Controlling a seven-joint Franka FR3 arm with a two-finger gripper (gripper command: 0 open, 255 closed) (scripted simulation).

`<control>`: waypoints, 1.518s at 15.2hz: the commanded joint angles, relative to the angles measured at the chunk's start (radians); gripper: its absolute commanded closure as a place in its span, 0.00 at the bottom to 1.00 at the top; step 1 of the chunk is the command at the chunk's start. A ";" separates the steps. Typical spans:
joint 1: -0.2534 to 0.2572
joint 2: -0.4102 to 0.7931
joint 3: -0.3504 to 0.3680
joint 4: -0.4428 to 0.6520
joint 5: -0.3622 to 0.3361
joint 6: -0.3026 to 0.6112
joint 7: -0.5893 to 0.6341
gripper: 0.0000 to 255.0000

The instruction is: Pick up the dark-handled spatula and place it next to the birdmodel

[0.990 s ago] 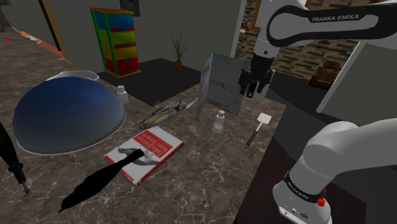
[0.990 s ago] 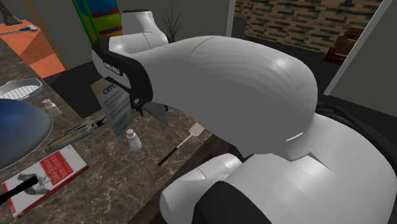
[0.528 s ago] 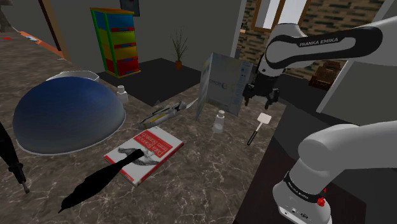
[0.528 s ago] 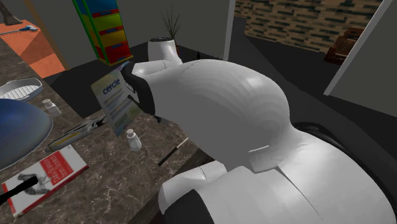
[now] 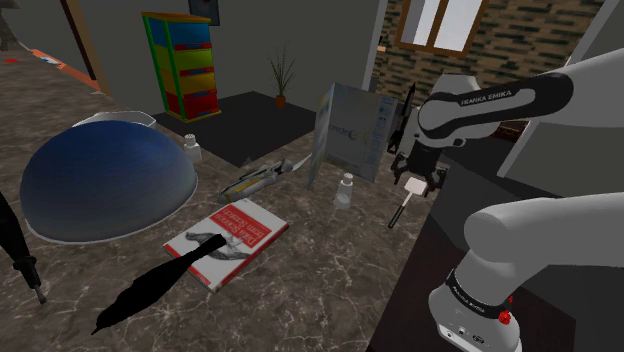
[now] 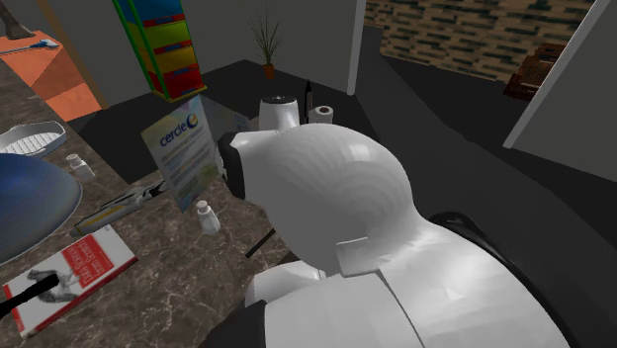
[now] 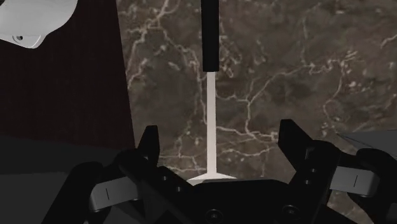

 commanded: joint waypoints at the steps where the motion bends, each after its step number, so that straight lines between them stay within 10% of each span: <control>1: 0.000 0.009 0.005 -0.025 0.007 0.034 0.011 0.00; 13: 0.006 0.054 0.011 -0.066 0.017 0.120 0.009 0.00; 14: 0.006 0.054 0.011 -0.066 0.017 0.120 0.009 1.00; 23: 0.006 0.054 0.011 -0.066 0.017 0.121 0.009 1.00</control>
